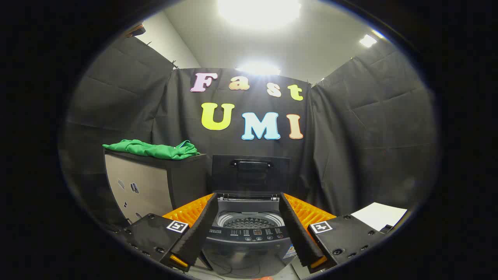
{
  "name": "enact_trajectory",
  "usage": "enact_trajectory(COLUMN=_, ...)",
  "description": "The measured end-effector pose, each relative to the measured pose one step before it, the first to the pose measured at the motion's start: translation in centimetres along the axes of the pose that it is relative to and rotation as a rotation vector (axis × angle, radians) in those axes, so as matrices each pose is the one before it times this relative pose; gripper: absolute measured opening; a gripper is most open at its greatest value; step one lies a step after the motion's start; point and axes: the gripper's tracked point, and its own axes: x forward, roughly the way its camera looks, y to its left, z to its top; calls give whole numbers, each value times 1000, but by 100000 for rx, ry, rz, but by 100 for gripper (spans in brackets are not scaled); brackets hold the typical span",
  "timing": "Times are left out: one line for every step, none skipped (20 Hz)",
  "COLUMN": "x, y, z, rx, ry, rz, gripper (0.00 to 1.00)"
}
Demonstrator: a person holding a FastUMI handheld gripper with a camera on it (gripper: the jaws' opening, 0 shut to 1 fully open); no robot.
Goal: Put the clothes into the washing machine and then close the washing machine lid.
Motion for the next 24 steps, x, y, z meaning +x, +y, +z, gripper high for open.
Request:
enact_trajectory(x=-76, y=44, z=-107, rx=161, ry=199, rz=-148, gripper=98)
enact_trajectory(x=19, y=73, z=-165, rx=-270, ry=550, rz=-466, gripper=98)
enact_trajectory(x=-43, y=-70, z=-275, rx=-392, ry=645, rz=-645, gripper=98)
enact_trajectory(x=-51, y=-4, z=-118, rx=-135, ry=586, rz=-490, gripper=98)
enact_trajectory(x=-101, y=-9, z=-28, rx=133, ry=293, rz=-388, gripper=98)
enact_trajectory(x=-84, y=81, z=71, rx=175, ry=103, rz=-7, gripper=98)
enact_trajectory(x=-87, y=66, z=25, rx=-227, ry=98, rz=-279, gripper=98)
enact_trajectory(x=-88, y=-2, z=138, rx=-302, ry=-146, rz=-227, gripper=98)
enact_trajectory(x=-78, y=-16, z=95, rx=-51, ry=-169, rz=-101, gripper=98)
enact_trajectory(x=-22, y=16, z=138, rx=83, ry=-150, rz=-16, gripper=98)
enact_trajectory(x=6, y=9, z=74, rx=-59, ry=-147, rz=-110, gripper=98)
enact_trajectory(x=-32, y=-55, z=88, rx=-125, ry=-60, rz=-80, gripper=98)
enact_trajectory(x=9, y=0, z=51, rx=-276, ry=-66, rz=-82, gripper=98)
enact_trajectory(x=-78, y=-124, z=56, rx=-610, ry=74, rz=-295, gripper=98)
enact_trajectory(x=-22, y=-97, z=22, rx=-386, ry=-77, rz=-36, gripper=98)
enact_trajectory(x=-30, y=-25, z=30, rx=-22, ry=-112, rz=-70, gripper=98)
enact_trajectory(x=9, y=-73, z=-15, rx=210, ry=55, rz=-88, gripper=98)
enact_trajectory(x=35, y=-40, z=-6, rx=250, ry=172, rz=-148, gripper=98)
enact_trajectory(x=-37, y=-17, z=-42, rx=183, ry=136, rz=-54, gripper=98)
enact_trajectory(x=82, y=-117, z=36, rx=-42, ry=59, rz=-111, gripper=98)
enact_trajectory(x=-2, y=4, z=-5, rx=-143, ry=-27, rz=-32, gripper=98)
enact_trajectory(x=9, y=-62, z=60, rx=-146, ry=-167, rz=-139, gripper=98)
enact_trajectory(x=-12, y=-27, z=50, rx=25, ry=-72, rz=-26, gripper=98)
enact_trajectory(x=69, y=-14, z=-46, rx=70, ry=156, rz=-21, gripper=98)
